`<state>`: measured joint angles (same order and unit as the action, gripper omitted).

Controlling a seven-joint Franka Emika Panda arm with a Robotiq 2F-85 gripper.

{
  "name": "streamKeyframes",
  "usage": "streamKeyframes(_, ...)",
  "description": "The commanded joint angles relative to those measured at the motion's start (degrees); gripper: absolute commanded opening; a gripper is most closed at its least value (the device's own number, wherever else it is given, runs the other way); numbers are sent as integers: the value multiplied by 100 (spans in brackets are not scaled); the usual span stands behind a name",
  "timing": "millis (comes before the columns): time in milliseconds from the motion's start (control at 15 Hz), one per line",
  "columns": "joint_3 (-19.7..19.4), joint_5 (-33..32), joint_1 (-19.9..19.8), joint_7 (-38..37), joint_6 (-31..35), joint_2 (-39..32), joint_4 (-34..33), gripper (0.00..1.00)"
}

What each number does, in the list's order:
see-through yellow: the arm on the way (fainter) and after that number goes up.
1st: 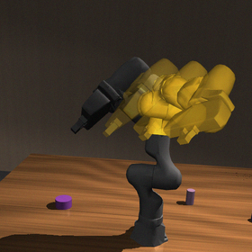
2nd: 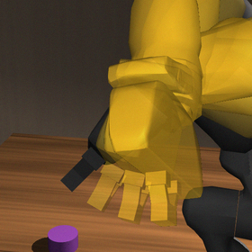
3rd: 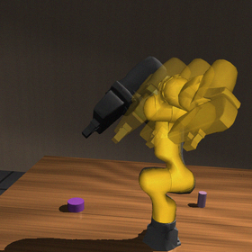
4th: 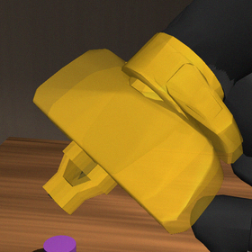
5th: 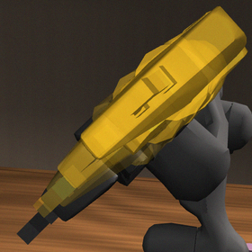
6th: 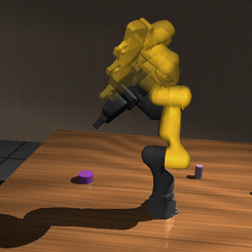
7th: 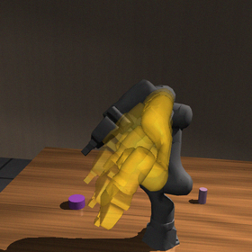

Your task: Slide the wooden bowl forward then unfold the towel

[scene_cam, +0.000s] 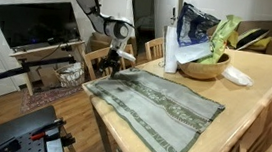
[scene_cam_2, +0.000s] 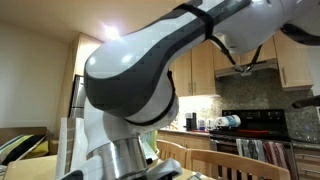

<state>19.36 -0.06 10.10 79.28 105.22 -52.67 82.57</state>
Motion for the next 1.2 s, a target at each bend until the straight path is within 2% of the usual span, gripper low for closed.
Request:
streamKeyframes(0,-149,114,-181,-175,791,552,528,100)
streamKeyframes(200,-222,27,-242,-237,1464,875,910,100)
streamKeyframes(467,-191,14,-241,-202,1787,1078,1250,100)
streamKeyframes(600,-152,49,-259,-164,1910,1198,1455,72)
streamKeyframes(1133,13,235,-350,-56,2176,1350,1808,12)
